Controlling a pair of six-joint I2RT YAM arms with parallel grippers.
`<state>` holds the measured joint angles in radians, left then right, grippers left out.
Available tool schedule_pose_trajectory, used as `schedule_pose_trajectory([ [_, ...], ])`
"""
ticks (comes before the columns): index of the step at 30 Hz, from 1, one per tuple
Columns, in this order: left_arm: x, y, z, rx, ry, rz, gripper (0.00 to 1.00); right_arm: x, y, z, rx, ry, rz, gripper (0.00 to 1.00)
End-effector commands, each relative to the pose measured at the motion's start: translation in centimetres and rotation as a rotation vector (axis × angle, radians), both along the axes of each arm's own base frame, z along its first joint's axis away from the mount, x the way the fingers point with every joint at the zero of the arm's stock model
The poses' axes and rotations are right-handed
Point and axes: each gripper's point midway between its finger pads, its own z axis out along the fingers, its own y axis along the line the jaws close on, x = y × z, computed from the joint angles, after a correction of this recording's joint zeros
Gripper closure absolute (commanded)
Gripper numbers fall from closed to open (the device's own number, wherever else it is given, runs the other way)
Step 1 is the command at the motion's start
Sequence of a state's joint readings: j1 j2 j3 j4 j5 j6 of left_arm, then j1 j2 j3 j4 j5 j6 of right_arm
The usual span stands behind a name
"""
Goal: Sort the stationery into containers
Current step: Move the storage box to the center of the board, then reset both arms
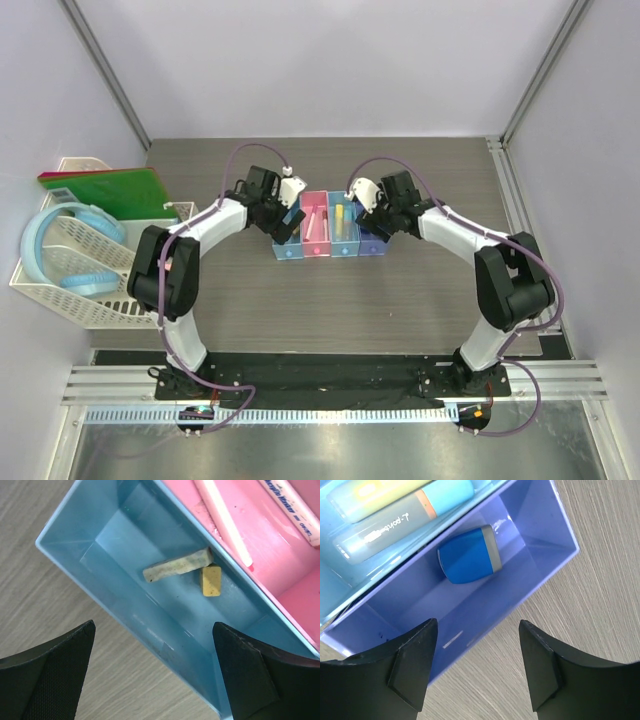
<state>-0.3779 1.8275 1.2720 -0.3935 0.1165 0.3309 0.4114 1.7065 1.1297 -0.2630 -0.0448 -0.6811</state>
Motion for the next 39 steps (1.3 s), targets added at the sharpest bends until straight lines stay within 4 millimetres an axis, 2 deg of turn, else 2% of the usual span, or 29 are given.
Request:
schedule_pose_trajectory([
  [1,-1.1,-0.6,1.5,-0.055,-0.013,-0.017,0.00,-0.3,0.1,2.5,0.029,-0.059,-0.005,0.28],
  [3,-0.7,-0.4,1.8,-0.051,-0.033,-0.008,0.00,-0.5,0.2,2.8,0.031,-0.065,-0.003,0.28],
  [6,0.3,-0.9,2.9,-0.081,-0.069,0.009,0.00,-0.5,0.3,4.5,0.049,-0.103,-0.001,0.28],
  [8,1.0,-1.3,4.3,-0.106,-0.098,0.018,0.00,-0.3,0.4,6.8,0.072,-0.148,-0.001,0.27],
  [10,2.1,-1.7,6.7,-0.134,-0.149,0.028,0.00,-0.4,0.3,8.7,0.083,-0.178,-0.006,0.27],
  [11,2.4,-1.9,8.2,-0.151,-0.183,0.028,0.00,-0.4,0.3,10.9,0.105,-0.220,-0.007,0.26],
  [12,3.1,-2.0,10.4,-0.170,-0.227,0.040,0.00,-0.5,0.3,12.0,0.117,-0.233,-0.010,0.23],
  [13,3.3,-2.1,11.8,-0.189,-0.251,0.052,0.00,-0.9,0.1,12.6,0.124,-0.228,-0.023,0.16],
  [14,3.3,-2.1,14.6,-0.217,-0.306,0.057,0.00,-1.0,0.1,14.9,0.150,-0.266,-0.031,0.01],
  [16,2.9,-1.7,17.1,-0.248,-0.345,0.083,0.00,-1.6,-0.4,16.8,0.177,-0.280,-0.071,0.00],
  [17,1.8,-1.3,19.5,-0.279,-0.384,0.084,0.00,-2.3,-0.8,17.9,0.195,-0.297,-0.083,0.00],
  [18,1.1,-1.0,20.2,-0.285,-0.388,0.089,0.00,-2.7,-1.0,18.5,0.210,-0.300,-0.094,0.00],
  [20,-1.4,0.4,21.5,-0.288,-0.378,0.097,0.00,-4.0,-2.3,19.3,0.237,-0.300,-0.175,0.00],
  [21,-2.4,0.9,21.7,-0.284,-0.370,0.099,0.00,-4.7,-2.7,19.2,0.250,-0.283,-0.196,0.00],
  [22,-3.7,2.0,21.1,-0.265,-0.325,0.109,0.00,-5.3,-3.4,18.7,0.257,-0.264,-0.219,0.00],
  [23,-5.3,3.1,21.9,-0.274,-0.344,0.118,0.00,-5.9,-3.8,18.7,0.284,-0.252,-0.250,0.00],
  [24,-6.2,3.8,21.9,-0.285,-0.344,0.125,0.00,-6.8,-4.4,19.2,0.303,-0.263,-0.273,0.00],
  [25,-6.6,5.6,21.9,-0.290,-0.355,0.165,0.00,-7.5,-5.0,18.5,0.304,-0.249,-0.296,0.00],
  [26,-7.6,6.5,20.8,-0.298,-0.349,0.171,0.00,-8.0,-5.5,18.5,0.322,-0.251,-0.323,0.00],
  [27,-8.6,8.6,22.2,-0.305,-0.412,0.212,0.00,-8.9,-6.1,19.5,0.350,-0.284,-0.329,0.00],
  [28,-9.4,9.4,21.0,-0.304,-0.403,0.227,0.00,-9.4,-6.8,18.8,0.350,-0.277,-0.340,0.00],
  [29,-9.8,10.2,21.1,-0.304,-0.422,0.235,0.00,-9.9,-6.9,18.8,0.370,-0.280,-0.332,0.00],
  [30,-10.5,11.8,21.5,-0.302,-0.456,0.270,0.00,-10.8,-6.8,19.3,0.416,-0.292,-0.322,0.00],
  [31,-11.0,12.1,20.2,-0.308,-0.431,0.276,0.00,-11.1,-7.0,19.4,0.437,-0.294,-0.326,0.00],
  [34,-11.9,13.6,18.8,-0.360,-0.395,0.319,0.00,-12.2,-7.1,19.6,0.512,-0.291,-0.322,0.00],
  [39,-12.3,13.8,18.3,-0.411,-0.385,0.329,0.00,-12.6,-6.8,18.7,0.549,-0.294,-0.315,0.00],
])
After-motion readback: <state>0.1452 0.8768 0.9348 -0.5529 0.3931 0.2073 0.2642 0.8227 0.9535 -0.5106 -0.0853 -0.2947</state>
